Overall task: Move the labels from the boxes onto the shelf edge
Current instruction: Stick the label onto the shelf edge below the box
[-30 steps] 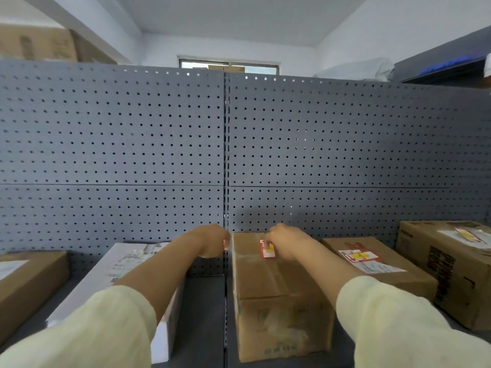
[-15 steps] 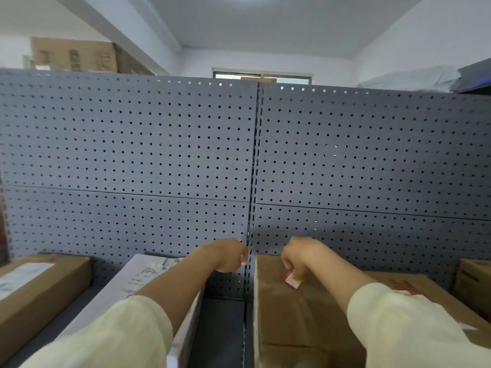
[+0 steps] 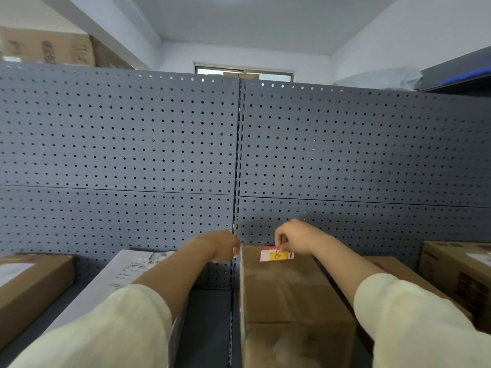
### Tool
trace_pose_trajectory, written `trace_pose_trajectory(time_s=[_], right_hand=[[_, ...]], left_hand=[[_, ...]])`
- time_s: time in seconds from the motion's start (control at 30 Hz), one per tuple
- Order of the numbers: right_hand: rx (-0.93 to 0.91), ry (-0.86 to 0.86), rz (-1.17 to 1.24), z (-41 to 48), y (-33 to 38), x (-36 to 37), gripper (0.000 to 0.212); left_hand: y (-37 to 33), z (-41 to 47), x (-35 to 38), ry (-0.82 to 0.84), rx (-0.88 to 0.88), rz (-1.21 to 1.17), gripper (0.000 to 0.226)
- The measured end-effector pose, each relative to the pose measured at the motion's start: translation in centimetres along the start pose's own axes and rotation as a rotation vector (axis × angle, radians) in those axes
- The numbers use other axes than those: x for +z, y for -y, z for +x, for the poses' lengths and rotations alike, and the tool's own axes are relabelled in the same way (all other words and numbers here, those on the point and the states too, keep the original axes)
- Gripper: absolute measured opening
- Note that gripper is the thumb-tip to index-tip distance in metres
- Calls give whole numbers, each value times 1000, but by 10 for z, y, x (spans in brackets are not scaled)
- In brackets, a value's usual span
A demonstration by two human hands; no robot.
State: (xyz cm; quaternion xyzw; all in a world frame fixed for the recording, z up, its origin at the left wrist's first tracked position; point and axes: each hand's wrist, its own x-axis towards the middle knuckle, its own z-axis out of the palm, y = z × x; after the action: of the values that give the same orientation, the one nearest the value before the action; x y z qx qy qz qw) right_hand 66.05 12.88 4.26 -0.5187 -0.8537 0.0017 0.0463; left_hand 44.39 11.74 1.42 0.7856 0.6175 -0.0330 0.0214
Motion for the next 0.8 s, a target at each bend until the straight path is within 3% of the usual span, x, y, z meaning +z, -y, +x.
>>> trace_pose_trajectory(time_s=[0.5, 0.8], right_hand=[[-93, -213, 242, -52, 60, 9, 10], [-125, -178, 232, -97, 137, 21, 10]], left_hand=[[-2, -100, 5, -66, -119, 23, 37], [20, -181, 20, -119, -154, 17, 37]])
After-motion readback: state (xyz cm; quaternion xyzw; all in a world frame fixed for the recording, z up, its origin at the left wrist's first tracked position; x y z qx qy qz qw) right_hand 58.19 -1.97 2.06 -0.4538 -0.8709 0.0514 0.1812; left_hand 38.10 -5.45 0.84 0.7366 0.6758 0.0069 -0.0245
